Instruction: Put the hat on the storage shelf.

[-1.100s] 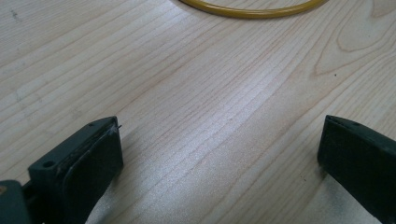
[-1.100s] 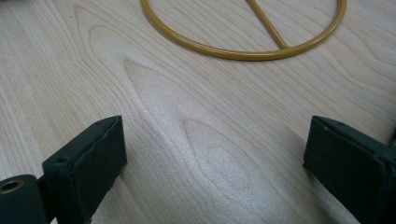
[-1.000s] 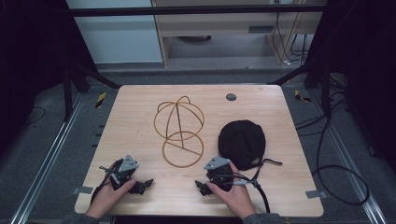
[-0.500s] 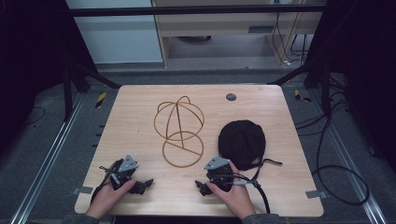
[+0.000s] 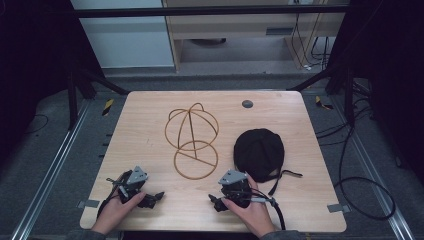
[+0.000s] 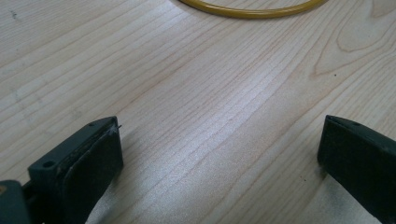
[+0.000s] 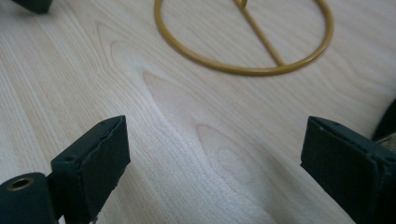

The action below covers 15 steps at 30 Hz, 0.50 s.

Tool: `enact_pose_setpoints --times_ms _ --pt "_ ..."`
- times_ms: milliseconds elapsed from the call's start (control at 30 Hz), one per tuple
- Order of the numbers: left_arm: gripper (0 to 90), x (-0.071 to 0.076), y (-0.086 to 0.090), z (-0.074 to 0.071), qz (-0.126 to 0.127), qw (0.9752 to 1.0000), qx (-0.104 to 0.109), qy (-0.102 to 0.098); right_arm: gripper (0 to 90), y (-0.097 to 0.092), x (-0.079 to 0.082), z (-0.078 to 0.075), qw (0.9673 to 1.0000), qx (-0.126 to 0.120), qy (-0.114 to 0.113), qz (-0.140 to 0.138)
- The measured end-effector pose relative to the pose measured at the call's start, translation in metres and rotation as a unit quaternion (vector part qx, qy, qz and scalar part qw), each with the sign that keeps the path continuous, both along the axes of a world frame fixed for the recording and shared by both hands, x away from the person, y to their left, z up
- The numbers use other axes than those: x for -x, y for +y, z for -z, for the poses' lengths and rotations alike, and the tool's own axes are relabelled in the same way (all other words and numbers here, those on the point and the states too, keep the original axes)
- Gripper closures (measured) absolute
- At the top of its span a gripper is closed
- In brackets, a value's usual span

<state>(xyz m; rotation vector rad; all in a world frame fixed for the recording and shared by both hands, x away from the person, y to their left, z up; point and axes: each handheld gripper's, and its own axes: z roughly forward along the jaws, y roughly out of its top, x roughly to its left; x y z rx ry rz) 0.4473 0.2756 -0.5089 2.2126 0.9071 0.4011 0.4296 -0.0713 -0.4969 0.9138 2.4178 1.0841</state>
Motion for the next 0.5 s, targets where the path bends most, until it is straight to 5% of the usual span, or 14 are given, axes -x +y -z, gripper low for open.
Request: enact_pose_setpoints --times_ms 500 --pt "0.0 0.000 0.000 0.000 0.000 1.0000 0.000 0.000 8.8 -0.021 0.002 -0.022 0.9983 -0.017 -0.031 0.046"
